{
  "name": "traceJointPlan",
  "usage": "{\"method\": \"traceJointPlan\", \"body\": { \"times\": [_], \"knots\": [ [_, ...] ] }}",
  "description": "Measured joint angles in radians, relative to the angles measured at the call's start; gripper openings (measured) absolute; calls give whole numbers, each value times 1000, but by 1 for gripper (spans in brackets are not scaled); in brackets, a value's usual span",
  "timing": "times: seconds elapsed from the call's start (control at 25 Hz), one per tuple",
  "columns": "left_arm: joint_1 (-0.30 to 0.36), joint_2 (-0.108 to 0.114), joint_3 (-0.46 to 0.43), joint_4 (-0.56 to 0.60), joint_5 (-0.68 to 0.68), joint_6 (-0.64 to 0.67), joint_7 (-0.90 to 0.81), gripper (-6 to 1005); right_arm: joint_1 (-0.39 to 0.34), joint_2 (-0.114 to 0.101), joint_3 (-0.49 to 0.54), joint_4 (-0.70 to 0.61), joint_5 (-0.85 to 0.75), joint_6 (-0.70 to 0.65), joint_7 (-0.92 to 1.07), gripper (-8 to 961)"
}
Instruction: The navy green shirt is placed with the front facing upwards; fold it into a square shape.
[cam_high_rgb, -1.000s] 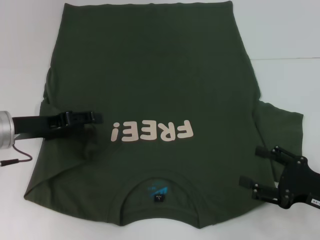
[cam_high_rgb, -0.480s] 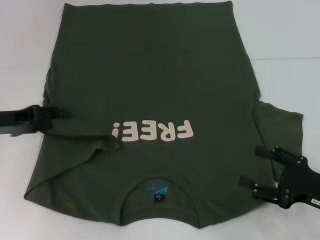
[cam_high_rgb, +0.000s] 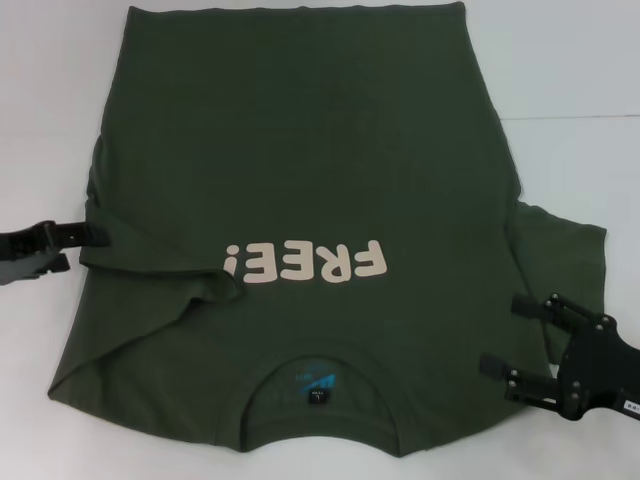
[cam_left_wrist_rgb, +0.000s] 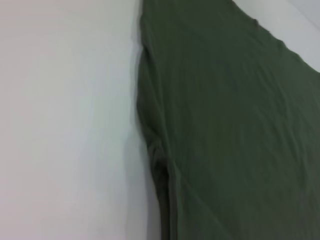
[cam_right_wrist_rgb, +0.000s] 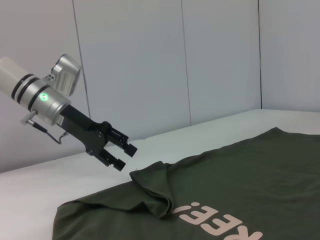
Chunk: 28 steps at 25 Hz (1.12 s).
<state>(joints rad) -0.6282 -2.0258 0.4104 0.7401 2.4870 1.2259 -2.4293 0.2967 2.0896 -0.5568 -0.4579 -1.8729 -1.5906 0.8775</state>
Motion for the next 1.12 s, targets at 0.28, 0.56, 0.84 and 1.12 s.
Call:
{"method": "traceJointPlan", "body": {
  "times": [0.28,0.56,0.84,1.12],
  "knots": [
    [-1,-31,9,-24,-2,-96,6,791,-1,1,0,2,0,0,0,918],
    [-10,-35,10,-55,-2,-132,8,789,-1,0,0,2,0,-1,0,919],
    [-24,-36,10,-71,-8,-139,8,787,0,-1,0,2,0,1,-2,919],
    [-39,-41,10,-93,-8,-173,9,781,1,-1,0,1,0,1,-1,920]
  ]
}}
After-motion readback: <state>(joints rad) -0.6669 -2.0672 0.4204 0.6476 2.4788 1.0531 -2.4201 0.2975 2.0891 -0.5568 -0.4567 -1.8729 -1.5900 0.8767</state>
